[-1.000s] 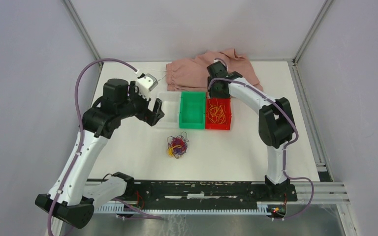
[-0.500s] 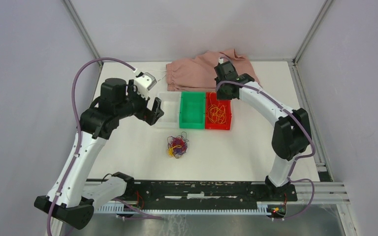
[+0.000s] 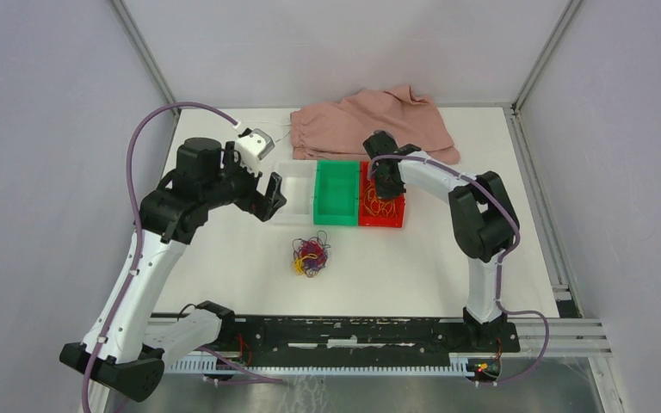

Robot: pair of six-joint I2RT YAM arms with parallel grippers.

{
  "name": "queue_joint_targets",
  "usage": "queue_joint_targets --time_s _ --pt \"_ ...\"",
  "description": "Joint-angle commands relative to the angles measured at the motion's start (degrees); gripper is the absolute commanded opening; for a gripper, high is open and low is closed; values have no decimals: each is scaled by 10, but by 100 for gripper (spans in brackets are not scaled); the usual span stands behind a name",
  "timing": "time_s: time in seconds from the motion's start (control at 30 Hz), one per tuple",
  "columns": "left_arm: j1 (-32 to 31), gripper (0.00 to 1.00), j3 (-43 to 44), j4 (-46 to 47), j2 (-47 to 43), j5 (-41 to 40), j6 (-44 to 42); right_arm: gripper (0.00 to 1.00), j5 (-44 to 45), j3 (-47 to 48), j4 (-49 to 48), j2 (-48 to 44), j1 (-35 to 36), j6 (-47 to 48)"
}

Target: Untangle the cables

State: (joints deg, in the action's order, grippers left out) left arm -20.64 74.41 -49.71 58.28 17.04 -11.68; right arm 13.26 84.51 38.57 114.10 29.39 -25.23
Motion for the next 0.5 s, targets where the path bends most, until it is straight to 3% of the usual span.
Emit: queue_joint_targets --time_s 0.0,0.1,0.2,0.3,0.47 --pt "2 99 -3 2 -14 8 -10 10 24 49 -10 -1 20 18" --pt "3 99 -25 1 -16 16 -26 18 21 38 -23 -44 31 16" --pt "3 99 -55 -2 -14 23 -35 39 20 11 -40 -109 43 12" --pt "7 100 -82 -6 -14 32 -46 52 11 -27 -59 -177 60 7" --pt "21 99 -132 -3 -23 39 -69 64 -56 -104 -100 -252 113 -11"
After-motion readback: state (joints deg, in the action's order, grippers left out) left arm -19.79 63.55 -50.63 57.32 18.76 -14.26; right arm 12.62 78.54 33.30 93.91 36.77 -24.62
